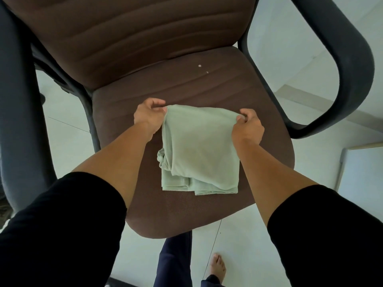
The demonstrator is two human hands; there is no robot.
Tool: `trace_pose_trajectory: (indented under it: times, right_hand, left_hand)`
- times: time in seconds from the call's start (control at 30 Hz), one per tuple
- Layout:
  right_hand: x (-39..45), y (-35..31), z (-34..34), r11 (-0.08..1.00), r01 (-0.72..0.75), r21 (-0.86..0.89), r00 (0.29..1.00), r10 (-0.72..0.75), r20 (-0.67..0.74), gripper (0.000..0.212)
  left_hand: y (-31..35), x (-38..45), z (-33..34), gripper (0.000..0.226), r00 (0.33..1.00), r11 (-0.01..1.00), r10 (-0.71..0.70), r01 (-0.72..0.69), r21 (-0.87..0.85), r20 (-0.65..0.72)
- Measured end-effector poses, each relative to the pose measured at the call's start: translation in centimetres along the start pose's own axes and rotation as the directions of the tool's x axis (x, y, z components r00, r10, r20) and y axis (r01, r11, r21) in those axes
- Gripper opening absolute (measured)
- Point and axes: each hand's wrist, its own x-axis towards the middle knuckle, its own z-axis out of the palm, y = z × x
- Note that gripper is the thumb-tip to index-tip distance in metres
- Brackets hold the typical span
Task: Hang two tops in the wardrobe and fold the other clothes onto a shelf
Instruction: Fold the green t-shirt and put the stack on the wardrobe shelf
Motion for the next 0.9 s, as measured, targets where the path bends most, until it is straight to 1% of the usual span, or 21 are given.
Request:
trace_pose_trajectory:
  times: [0.07, 0.13, 0.17, 0.23, 0.3, 0.33, 0.43, 0.53, 0.7, 0.77, 0.83, 0.9]
  right_hand:
    - [-1.0, 0.6, -0.1, 0.999, -0.033, 0.015, 0.999, 0.033, 0.026, 0.037]
    - [-2.6, 1.3, -0.3, 1.000, -0.025, 0.000, 0.997, 0.025, 0.075, 0.045]
    - [-3.6, 1.8, -0.6, 1.000, 0.001, -0.023, 0.995, 0.002, 0.099, 0.048]
    - [-5.6, 3.1, -1.2, 0.992, 0.087, -0.090, 0.988, -0.074, 0.137, 0.053]
    - [-7.7, 4.5, -1.9, 0.976, 0.168, -0.140, 0.979, -0.148, 0.139, 0.055]
    - [-8.7, 5.3, -2.2, 0.968, 0.198, -0.156, 0.975, -0.178, 0.132, 0.056]
    - [-11.1, 7.7, -3.0, 0.946, 0.261, -0.194, 0.963, -0.241, 0.121, 0.056]
    - [-12.1, 9.6, -3.3, 0.926, 0.302, -0.225, 0.952, -0.283, 0.113, 0.054]
    - [-11.9, 10.1, -3.4, 0.940, 0.290, -0.178, 0.956, -0.277, 0.093, 0.054]
    - [-11.8, 10.1, -3.7, 0.928, 0.304, -0.216, 0.953, -0.299, 0.058, 0.055]
    - [-11.8, 10.1, -4.3, 0.918, 0.293, -0.267, 0.953, -0.303, 0.004, 0.057]
    - [-11.5, 10.6, -4.8, 0.921, 0.255, -0.294, 0.963, -0.268, -0.005, 0.059]
  left_hand:
    - [-0.6, -1.1, -0.5, 0.024, 1.000, 1.000, 0.013, -0.014, 0.006, 0.025]
    - [-1.2, -3.1, -0.6, 0.030, 0.998, 0.997, 0.059, -0.060, 0.042, 0.032]
    - [-1.6, -4.4, -0.6, 0.033, 0.995, 0.993, 0.102, -0.103, 0.063, 0.006]
    - [-2.9, -6.9, -0.3, 0.040, 0.975, 0.973, 0.202, -0.190, 0.128, -0.090]
    - [-4.9, -9.4, 0.2, 0.043, 0.950, 0.959, 0.254, -0.224, 0.172, -0.179]
    - [-5.9, -10.7, 0.6, 0.041, 0.944, 0.959, 0.260, -0.227, 0.170, -0.204]
    - [-8.5, -13.9, 1.6, 0.029, 0.939, 0.969, 0.237, -0.210, 0.130, -0.250]
    - [-9.7, -15.3, 2.3, 0.025, 0.916, 0.969, 0.244, -0.212, 0.130, -0.319]
    - [-8.9, -15.7, 2.8, 0.014, 0.927, 0.979, 0.197, -0.169, 0.113, -0.319]
    - [-8.8, -16.0, 2.5, 0.011, 0.926, 0.986, 0.164, -0.141, 0.092, -0.340]
    - [-9.4, -16.4, 1.7, 0.016, 0.925, 0.991, 0.124, -0.095, 0.097, -0.359]
    - [-10.6, -16.9, 0.7, 0.018, 0.942, 0.992, 0.062, -0.022, 0.126, -0.329]
